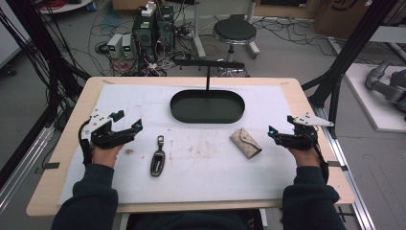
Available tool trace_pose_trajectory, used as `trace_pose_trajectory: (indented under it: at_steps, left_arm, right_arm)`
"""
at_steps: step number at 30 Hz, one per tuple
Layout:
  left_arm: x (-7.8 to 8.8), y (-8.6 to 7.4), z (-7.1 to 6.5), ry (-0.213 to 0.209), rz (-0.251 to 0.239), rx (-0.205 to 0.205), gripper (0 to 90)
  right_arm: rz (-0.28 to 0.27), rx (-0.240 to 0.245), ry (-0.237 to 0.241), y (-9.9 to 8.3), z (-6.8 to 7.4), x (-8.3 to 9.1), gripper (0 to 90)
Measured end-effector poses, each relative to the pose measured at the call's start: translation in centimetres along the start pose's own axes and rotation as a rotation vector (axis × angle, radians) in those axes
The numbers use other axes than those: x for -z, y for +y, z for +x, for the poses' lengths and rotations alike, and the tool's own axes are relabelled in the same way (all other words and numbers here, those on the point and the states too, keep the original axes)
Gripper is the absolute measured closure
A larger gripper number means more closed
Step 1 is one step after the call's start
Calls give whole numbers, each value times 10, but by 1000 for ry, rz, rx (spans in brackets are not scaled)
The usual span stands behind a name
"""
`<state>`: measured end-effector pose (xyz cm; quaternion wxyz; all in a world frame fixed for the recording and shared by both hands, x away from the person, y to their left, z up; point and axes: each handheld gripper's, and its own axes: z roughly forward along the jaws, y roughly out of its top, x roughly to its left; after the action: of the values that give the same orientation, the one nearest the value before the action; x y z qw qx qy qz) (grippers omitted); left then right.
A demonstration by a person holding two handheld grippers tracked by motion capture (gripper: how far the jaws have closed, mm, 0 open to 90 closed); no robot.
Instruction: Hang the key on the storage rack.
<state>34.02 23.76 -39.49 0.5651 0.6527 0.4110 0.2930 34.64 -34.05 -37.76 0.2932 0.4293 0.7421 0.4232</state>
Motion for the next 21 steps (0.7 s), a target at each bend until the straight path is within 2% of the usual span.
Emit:
trace_pose_trajectory:
  at_steps: [12,18,21]
  left_arm:
    - [-1,-2,-1,10,14,-1,194]
    - [-1,-2,-6,-5,24,-14,222]
    - [-2,-3,-7,-23,44,-21,248]
  right_arm:
    - [-11,-6,4,-1,-3,1,158]
    - [-16,-3,3,-1,-1,3,159]
    - [-16,-15,6,0,1,1,159]
